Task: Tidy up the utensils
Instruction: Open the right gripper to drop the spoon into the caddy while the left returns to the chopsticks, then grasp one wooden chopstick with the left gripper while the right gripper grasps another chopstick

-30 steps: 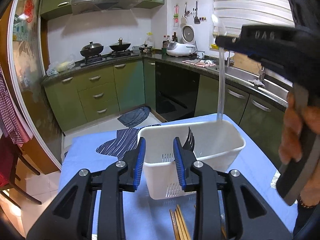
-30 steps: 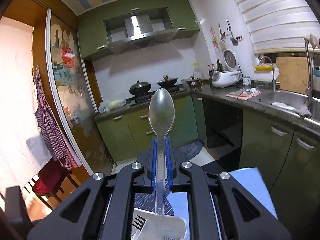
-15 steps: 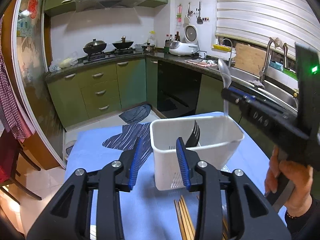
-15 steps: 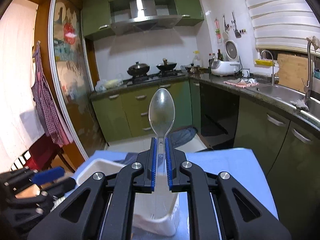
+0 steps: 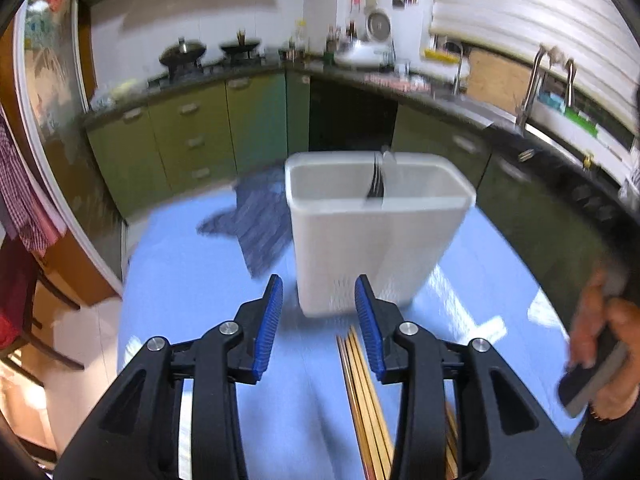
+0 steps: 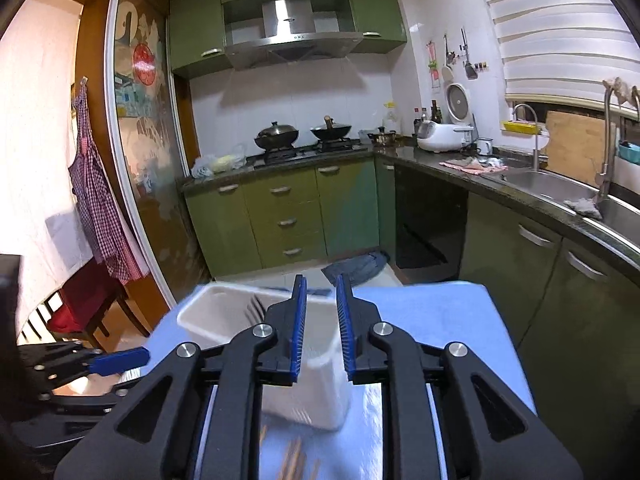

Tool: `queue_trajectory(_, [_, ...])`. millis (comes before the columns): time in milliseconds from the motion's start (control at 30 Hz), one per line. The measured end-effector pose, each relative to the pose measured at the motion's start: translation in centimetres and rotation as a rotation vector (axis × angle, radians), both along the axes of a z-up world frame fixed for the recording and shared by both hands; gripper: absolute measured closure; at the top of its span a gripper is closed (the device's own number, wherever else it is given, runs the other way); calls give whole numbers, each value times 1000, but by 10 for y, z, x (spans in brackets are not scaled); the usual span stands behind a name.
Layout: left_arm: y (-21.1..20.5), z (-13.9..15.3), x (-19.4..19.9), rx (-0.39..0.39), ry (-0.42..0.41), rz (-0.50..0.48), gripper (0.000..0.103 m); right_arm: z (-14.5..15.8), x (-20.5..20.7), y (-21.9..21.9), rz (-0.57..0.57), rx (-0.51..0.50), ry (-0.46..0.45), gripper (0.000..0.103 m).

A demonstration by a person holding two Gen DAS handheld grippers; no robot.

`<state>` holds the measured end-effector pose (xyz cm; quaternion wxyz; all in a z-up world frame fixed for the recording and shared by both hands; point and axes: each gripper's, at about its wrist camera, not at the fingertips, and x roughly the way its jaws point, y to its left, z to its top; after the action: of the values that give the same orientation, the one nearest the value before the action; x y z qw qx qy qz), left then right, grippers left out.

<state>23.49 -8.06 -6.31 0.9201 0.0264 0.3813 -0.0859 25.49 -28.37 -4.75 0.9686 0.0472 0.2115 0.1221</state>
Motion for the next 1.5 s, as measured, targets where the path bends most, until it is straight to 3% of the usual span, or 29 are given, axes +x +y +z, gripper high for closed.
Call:
queue_trajectory(300, [-22,-57,10,75,261,-36,68,-52,-30,-24,1,-89,302,87])
queue_trajectory(400, [-24,-71,16,96,316,-24,82,-71,-29,-27,21,-104,373,87])
queue_trajectory(500, [-25,-82,18,102,371,-19,87,-87,-26,-27,52,-102,436,87])
queue_trajectory(667, [-23,-92,20,113,407,-11,91,-101,-22,-23,76,-94,481,87])
queue_trajectory(867, [-26,-96,23,63,446,-32,91,-99,-16,-19,83,-92,493,87])
queue_trajectory(1167, [-28,-107,30,97,468,-27,91,-97,-14,-18,85,-103,506,87])
queue_trajectory(1200, [-29,-107,30,106,465,-29,91,-98,-13,-17,87,-110,512,86])
queue_trajectory(1267, [-30,-105,31,108,467,-32,92,-101,-12,-13,97,-128,530,75])
queue_trajectory(1500, [-21,-101,27,89,438,-44,97,-118,-7,5,146,-196,619,75])
